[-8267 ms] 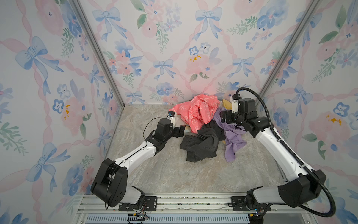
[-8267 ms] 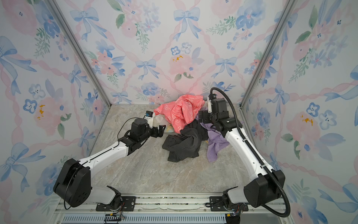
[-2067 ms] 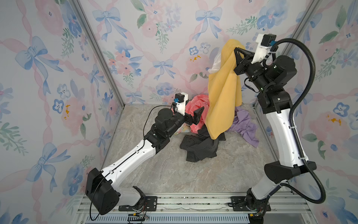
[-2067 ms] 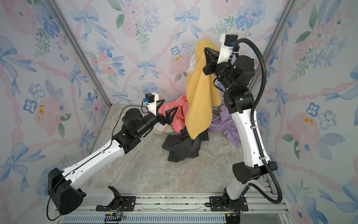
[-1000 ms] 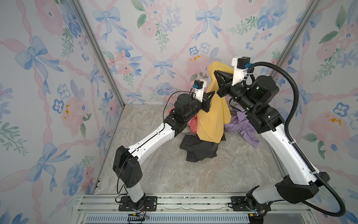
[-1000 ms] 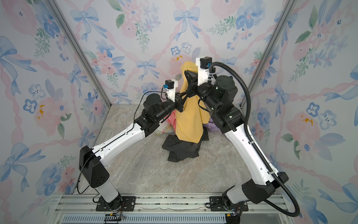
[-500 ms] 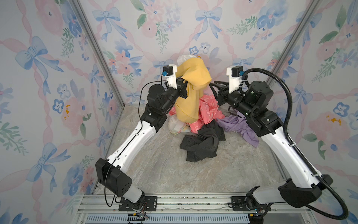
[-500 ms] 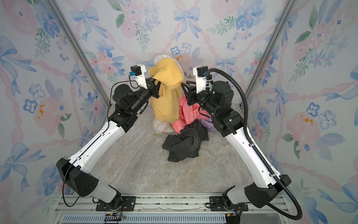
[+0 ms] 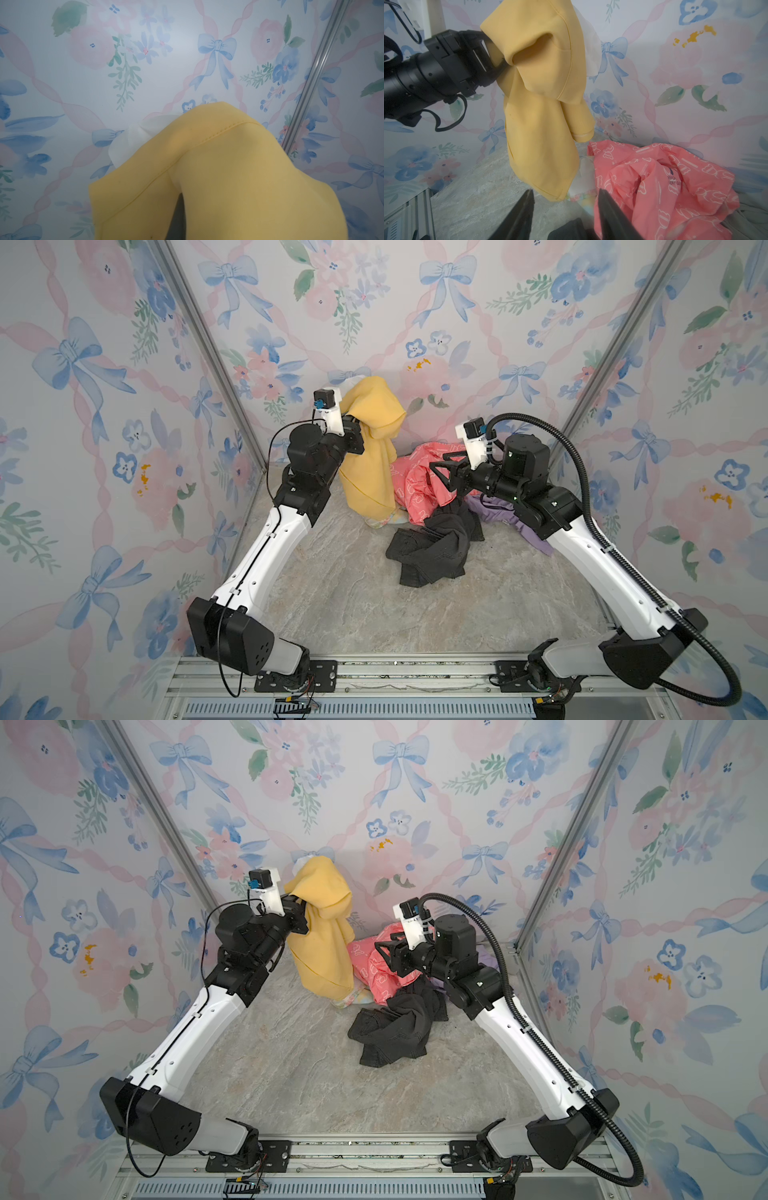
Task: Pick out a specific cloth from the pile
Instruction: 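Carry the yellow cloth off with the left gripper while the right releases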
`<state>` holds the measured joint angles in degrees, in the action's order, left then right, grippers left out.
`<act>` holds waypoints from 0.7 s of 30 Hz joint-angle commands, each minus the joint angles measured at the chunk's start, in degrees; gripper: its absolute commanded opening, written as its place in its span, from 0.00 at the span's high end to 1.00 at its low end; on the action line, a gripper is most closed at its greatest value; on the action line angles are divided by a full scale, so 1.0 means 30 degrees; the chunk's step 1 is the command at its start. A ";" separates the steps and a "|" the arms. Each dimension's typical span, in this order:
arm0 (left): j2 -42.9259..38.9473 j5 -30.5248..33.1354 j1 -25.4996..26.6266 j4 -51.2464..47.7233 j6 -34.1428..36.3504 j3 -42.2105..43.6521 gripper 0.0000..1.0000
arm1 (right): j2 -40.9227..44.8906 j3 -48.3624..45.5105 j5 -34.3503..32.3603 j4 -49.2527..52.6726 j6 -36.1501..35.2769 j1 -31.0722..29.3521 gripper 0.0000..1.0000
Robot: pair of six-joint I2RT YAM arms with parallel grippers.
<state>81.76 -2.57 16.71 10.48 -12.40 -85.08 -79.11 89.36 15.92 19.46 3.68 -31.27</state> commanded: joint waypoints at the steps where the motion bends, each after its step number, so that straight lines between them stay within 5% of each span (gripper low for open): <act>1: -0.1172 0.0523 -0.0900 0.0750 0.0570 0.0359 1.00 | 0.0730 -0.0933 0.0779 0.0579 -0.0537 -0.0291 0.42; 11: -0.1053 0.1178 -0.2589 -0.0005 0.0183 0.1642 1.00 | 0.1630 -0.3414 0.0833 0.1041 -0.2241 -0.1599 0.15; 21: -0.1295 0.4098 -0.3193 0.1990 0.1331 0.3699 1.00 | 0.3340 -0.7091 0.0734 -0.0251 -0.3443 -0.3354 0.05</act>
<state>79.44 5.45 7.77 10.74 -10.44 -75.00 -70.67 70.13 17.82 20.78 -5.17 -40.01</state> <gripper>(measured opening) 0.050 0.946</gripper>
